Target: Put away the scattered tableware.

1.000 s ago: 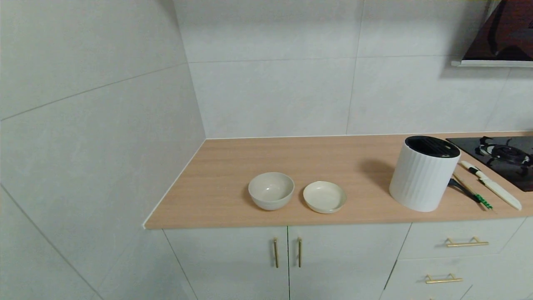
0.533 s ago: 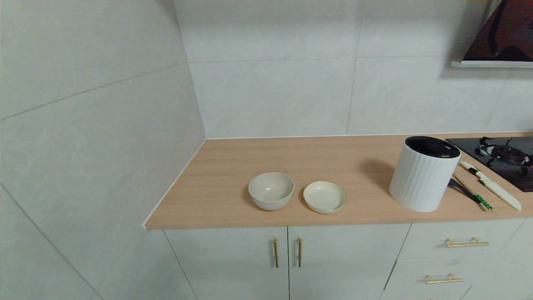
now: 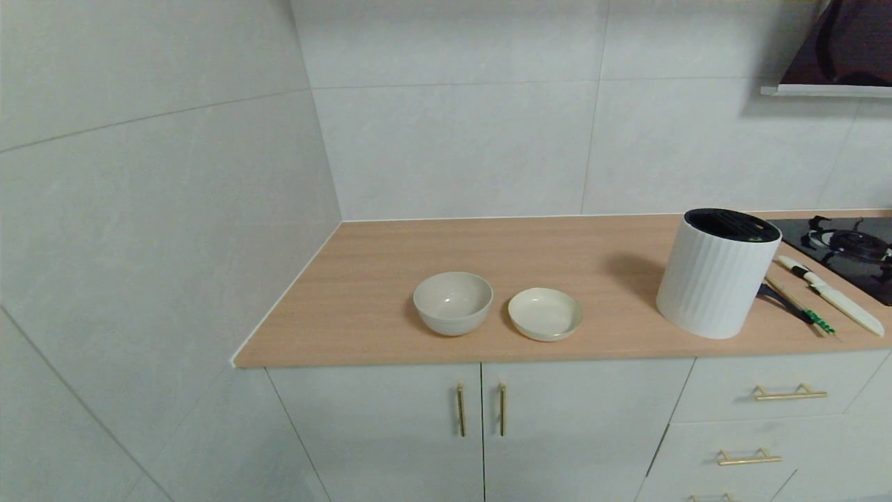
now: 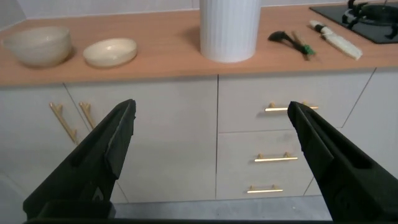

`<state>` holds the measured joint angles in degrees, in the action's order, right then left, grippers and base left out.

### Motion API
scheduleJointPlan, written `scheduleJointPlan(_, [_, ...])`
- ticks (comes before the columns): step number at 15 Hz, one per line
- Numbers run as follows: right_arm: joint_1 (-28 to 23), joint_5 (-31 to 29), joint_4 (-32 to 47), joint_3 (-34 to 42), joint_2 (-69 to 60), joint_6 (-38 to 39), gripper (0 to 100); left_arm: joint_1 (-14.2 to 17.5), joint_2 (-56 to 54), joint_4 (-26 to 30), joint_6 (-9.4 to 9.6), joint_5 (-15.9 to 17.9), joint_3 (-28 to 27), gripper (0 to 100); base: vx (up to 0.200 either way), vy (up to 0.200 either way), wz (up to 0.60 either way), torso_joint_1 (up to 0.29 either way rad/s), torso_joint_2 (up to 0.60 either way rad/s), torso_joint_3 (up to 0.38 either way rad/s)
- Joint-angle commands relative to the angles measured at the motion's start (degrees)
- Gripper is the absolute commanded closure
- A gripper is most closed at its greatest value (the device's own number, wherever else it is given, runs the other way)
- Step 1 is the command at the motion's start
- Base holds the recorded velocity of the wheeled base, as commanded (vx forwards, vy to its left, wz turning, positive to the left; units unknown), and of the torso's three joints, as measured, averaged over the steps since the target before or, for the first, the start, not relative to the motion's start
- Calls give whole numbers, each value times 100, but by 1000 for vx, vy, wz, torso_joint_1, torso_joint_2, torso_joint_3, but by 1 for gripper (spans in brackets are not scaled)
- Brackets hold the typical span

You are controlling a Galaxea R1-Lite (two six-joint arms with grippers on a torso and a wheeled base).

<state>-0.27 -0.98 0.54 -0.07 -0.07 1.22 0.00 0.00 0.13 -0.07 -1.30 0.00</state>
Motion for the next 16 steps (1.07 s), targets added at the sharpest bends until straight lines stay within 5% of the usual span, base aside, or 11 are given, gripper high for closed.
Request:
scheduleJointPlan(1, [0, 1, -1, -1, 7, 1, 0, 0, 9, 4, -1, -1, 0, 0, 0, 0, 0, -261, 564, 276])
scheduleJointPlan(16, [0, 1, -1, 7, 7, 1, 0, 0, 0, 4, -1, -1, 0, 0, 0, 0, 0, -224, 515, 291])
